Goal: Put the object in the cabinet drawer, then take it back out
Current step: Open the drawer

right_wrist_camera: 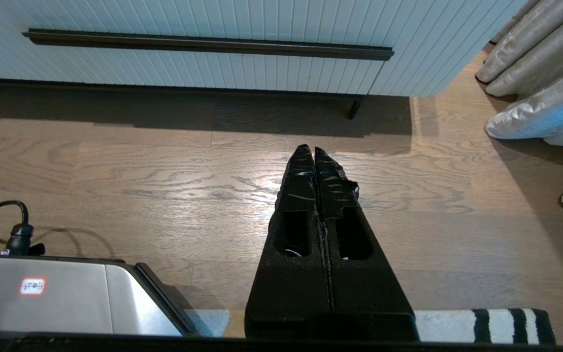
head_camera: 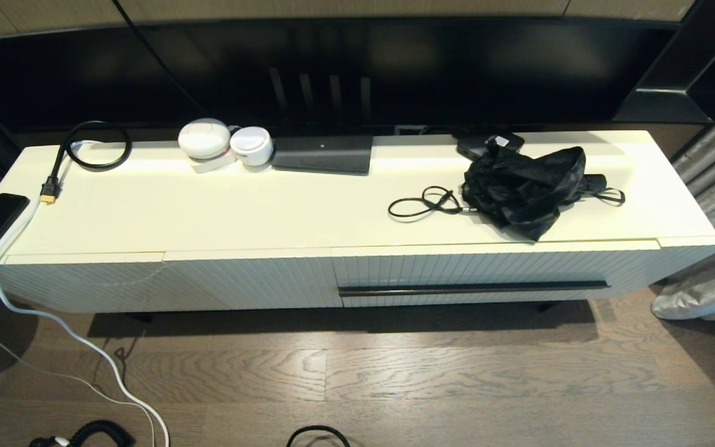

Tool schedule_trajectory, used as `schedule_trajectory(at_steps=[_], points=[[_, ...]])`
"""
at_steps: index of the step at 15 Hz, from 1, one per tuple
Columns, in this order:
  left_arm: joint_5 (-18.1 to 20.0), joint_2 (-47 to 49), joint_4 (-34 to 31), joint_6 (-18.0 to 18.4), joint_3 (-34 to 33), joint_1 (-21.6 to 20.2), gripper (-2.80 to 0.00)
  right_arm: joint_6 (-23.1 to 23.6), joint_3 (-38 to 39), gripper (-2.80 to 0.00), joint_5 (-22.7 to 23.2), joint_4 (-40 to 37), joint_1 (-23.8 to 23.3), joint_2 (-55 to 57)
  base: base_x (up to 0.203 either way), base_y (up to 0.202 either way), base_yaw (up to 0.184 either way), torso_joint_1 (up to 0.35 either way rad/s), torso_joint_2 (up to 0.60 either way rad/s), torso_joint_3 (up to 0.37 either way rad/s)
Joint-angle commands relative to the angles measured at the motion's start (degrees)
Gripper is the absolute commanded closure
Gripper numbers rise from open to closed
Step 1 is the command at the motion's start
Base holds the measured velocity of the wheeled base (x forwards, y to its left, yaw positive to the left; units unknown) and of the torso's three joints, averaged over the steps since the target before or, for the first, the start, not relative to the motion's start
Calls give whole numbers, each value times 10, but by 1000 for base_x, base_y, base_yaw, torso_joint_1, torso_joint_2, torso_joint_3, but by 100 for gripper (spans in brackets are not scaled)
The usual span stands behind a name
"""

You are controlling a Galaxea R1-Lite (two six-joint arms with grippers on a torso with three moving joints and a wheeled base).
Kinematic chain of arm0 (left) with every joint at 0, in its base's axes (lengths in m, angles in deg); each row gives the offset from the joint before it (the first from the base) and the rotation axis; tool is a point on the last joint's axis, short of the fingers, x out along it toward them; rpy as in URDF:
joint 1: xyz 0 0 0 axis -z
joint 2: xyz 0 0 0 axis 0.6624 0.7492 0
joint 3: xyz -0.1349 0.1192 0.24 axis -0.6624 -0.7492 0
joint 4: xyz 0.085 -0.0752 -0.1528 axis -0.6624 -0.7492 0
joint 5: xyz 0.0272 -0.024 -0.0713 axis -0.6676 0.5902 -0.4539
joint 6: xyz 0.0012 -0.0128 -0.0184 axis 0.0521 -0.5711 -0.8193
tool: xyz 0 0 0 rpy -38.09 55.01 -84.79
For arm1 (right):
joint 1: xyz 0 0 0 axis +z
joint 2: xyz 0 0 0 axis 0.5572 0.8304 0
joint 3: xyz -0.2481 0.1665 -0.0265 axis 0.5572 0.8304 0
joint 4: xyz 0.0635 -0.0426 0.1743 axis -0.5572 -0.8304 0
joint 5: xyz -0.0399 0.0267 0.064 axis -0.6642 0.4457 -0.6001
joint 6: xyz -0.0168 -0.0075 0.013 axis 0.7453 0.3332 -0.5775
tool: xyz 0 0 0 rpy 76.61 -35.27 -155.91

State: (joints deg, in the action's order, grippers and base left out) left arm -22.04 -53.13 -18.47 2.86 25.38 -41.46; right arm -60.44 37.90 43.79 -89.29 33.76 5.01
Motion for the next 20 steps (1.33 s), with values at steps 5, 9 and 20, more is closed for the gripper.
schedule_trajectory(at_steps=[5,9,20], points=[[0,0,0,0,0,0,0,-1,14,0,0,0,0,0,0,0,0,0,0,0],[0,0,0,0,0,0,0,5,13,0,-2,0,0,0,0,0,0,0,0,0],[0,0,0,0,0,0,0,30,-85,0,3,-33,0,16,0,0,0,0,0,0]])
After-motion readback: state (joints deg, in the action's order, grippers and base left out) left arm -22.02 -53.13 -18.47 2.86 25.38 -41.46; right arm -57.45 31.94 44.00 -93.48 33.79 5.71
